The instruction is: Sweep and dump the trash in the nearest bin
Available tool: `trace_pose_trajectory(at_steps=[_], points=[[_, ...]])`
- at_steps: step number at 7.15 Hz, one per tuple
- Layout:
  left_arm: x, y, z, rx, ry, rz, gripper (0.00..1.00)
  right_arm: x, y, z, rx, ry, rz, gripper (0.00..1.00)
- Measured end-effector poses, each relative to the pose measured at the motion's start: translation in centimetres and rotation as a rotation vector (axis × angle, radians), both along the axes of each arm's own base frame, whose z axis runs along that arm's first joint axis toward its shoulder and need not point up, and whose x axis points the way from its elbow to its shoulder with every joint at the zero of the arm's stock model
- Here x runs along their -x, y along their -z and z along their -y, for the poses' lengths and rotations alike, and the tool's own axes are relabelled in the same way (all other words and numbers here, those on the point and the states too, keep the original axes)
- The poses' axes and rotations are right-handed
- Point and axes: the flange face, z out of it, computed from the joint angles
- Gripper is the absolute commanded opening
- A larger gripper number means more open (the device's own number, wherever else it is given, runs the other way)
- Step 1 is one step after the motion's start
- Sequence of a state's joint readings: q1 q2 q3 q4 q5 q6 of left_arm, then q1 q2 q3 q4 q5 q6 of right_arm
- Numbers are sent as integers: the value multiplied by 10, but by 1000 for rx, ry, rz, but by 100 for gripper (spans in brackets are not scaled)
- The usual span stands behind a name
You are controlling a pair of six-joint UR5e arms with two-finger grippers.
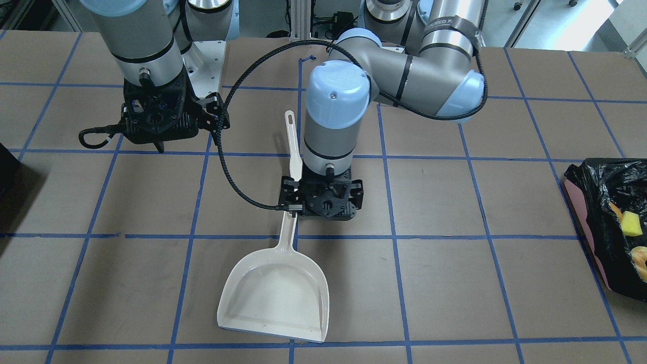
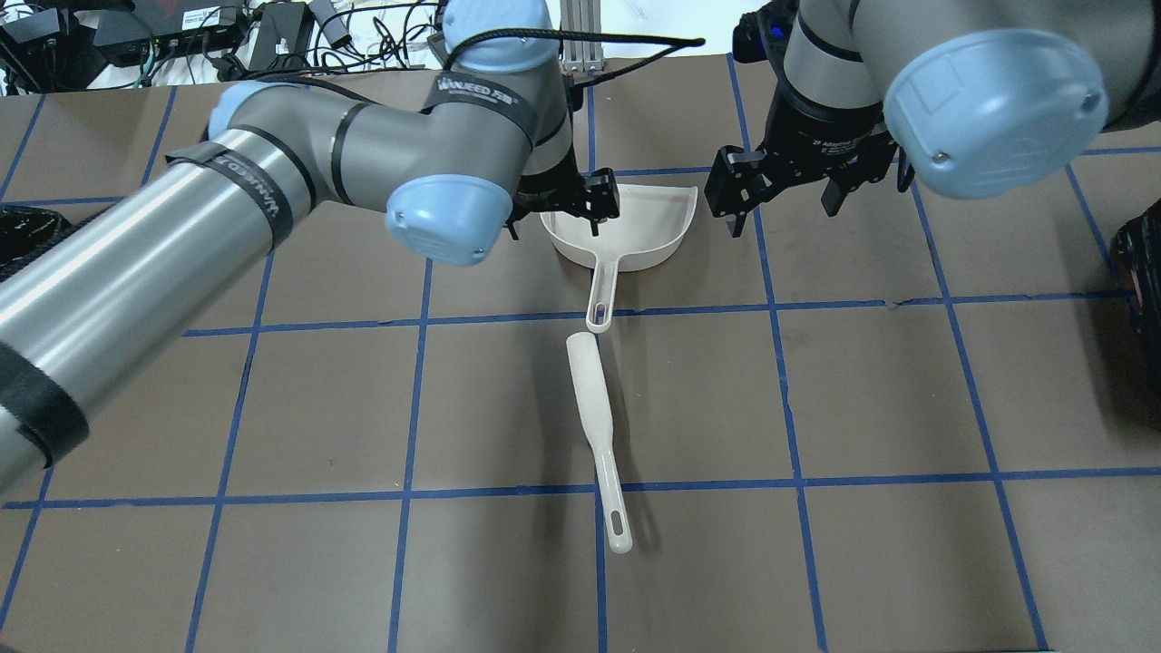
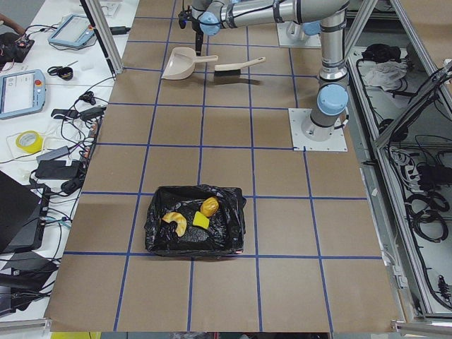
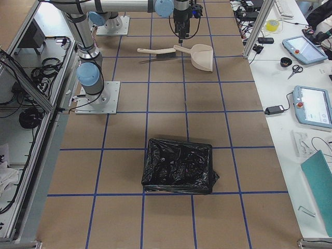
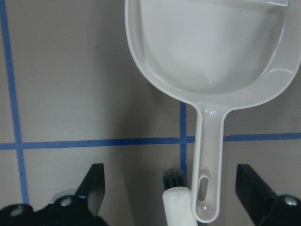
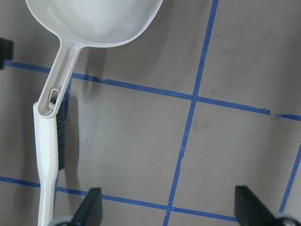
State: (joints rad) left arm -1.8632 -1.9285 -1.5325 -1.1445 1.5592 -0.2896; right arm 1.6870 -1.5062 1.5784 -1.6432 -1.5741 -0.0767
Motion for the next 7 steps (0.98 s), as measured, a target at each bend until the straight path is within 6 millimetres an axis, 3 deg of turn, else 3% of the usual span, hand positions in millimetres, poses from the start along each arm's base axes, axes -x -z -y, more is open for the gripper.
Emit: trace_pose_trajectory(at_steps=[2, 4, 6, 7], points=[[-69, -38, 19, 13, -38, 7, 100, 0, 0, 0, 0, 0, 1, 100], [-144, -83, 21, 5, -54, 28, 100, 0, 1, 1, 0, 1, 0, 100], [-211, -133, 1, -19, -21, 102, 100, 0, 1, 1, 0, 1, 2, 100], [-224, -149, -12, -17, -16, 119, 100, 0, 1, 1, 0, 1, 3, 100]])
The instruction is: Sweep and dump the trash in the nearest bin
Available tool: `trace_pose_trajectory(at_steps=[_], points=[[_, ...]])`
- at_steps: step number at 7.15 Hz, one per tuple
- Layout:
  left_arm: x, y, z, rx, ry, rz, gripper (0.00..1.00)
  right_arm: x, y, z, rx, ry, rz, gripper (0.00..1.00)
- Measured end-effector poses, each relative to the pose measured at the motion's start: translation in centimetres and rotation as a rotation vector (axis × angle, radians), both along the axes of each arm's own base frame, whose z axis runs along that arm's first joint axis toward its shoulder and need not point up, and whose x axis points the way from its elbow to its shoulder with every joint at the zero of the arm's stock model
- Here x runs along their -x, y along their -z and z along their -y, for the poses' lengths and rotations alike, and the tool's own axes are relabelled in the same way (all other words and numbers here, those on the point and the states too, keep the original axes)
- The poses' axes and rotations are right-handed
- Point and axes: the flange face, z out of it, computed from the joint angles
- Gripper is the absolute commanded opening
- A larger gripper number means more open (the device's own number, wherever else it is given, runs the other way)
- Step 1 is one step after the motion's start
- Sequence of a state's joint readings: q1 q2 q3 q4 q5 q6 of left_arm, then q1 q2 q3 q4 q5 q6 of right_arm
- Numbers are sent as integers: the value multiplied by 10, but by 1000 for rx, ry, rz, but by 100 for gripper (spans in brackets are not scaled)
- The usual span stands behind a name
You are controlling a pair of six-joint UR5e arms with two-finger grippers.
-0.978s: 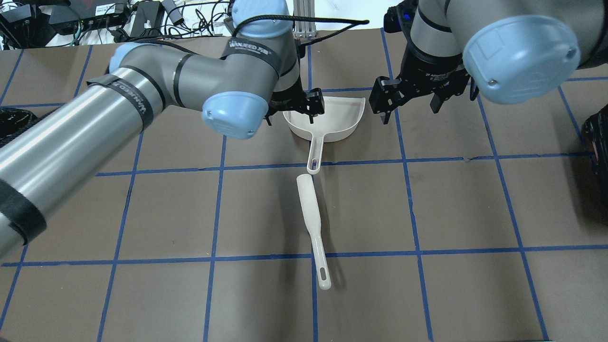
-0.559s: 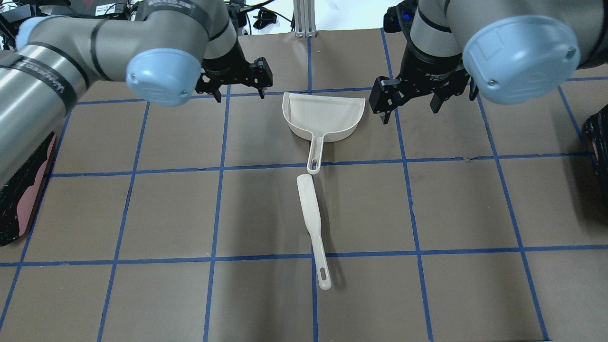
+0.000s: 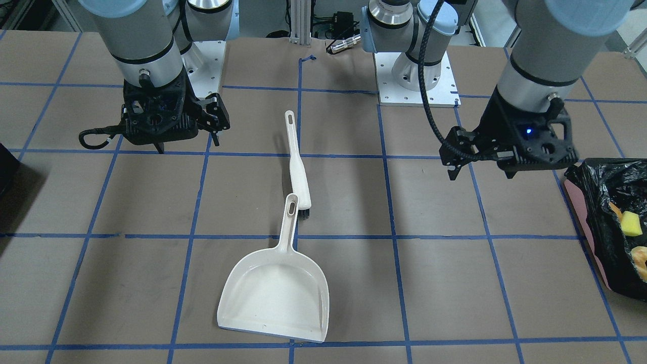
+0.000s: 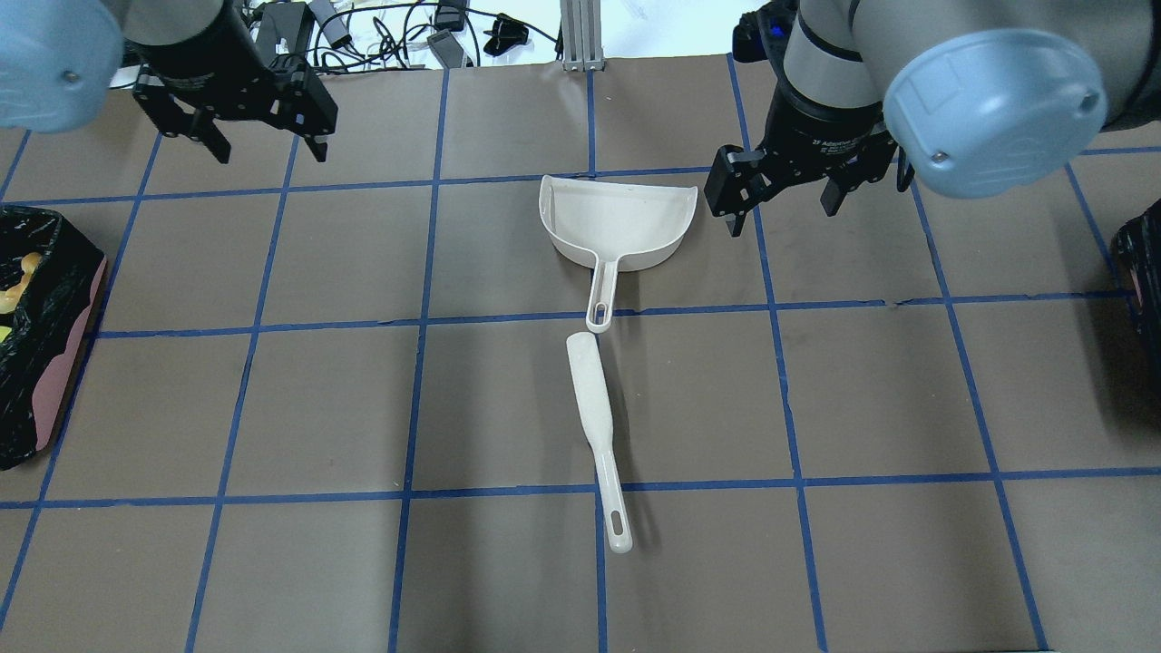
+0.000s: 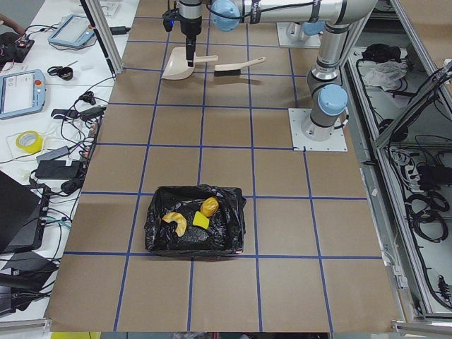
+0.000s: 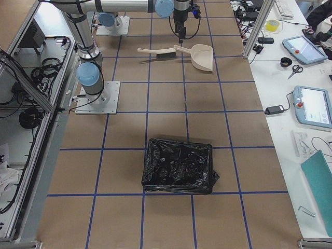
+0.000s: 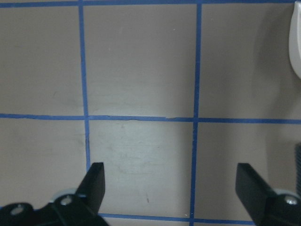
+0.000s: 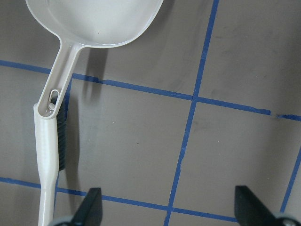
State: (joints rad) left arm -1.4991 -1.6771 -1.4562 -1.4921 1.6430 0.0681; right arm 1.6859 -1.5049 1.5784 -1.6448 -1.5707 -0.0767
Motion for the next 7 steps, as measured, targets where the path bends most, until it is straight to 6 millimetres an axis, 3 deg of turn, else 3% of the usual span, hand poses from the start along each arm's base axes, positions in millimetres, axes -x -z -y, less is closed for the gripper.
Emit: trace_pose_trajectory(at_steps=[3, 5, 7], points=[[10, -16, -35, 11, 5, -48, 100, -1, 0, 0, 1, 0, 5, 100], [31, -9, -45, 2, 29, -65, 100, -1, 0, 0, 0, 0, 8, 100], [37, 1, -53, -4, 41, -42, 100, -1, 0, 0, 0, 0, 10, 100]])
